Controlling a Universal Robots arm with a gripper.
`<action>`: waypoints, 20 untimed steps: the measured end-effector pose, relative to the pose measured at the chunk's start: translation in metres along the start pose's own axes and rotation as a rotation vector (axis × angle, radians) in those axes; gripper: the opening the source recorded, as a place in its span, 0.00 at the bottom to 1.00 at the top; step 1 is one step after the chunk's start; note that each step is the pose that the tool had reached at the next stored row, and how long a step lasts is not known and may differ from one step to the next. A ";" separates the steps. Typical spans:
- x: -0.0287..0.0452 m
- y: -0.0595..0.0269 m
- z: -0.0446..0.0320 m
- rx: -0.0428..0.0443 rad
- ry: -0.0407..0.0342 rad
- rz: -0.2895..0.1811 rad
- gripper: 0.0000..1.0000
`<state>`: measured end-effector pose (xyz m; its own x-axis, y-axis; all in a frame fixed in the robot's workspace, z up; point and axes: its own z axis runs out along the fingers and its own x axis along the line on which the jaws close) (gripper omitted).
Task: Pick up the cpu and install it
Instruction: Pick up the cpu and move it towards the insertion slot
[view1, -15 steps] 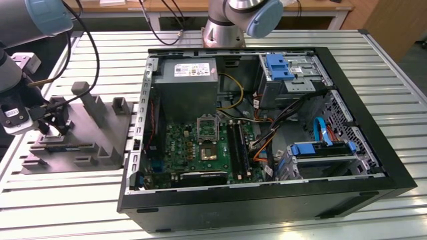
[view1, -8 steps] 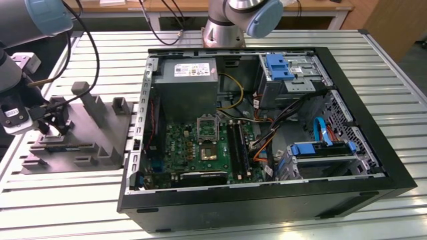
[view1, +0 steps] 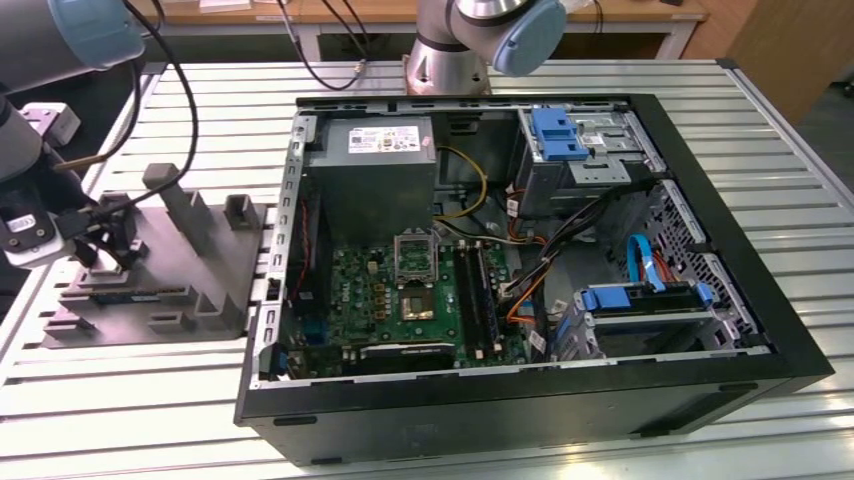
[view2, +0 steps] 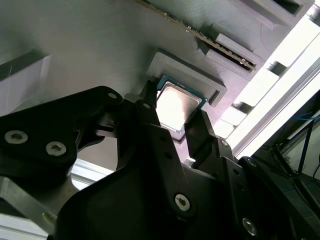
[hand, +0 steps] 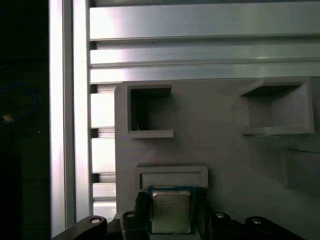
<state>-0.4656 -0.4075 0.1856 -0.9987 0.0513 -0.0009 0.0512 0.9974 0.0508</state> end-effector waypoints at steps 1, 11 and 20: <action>0.0000 0.0000 -0.0006 0.0000 0.0001 0.000 0.47; 0.0000 0.0003 -0.0051 0.0001 0.0000 0.000 0.47; 0.0000 0.0006 -0.0093 0.0002 -0.0002 0.007 0.47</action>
<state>-0.4656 -0.4074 0.1950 -0.9983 0.0579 -0.0008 0.0577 0.9970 0.0506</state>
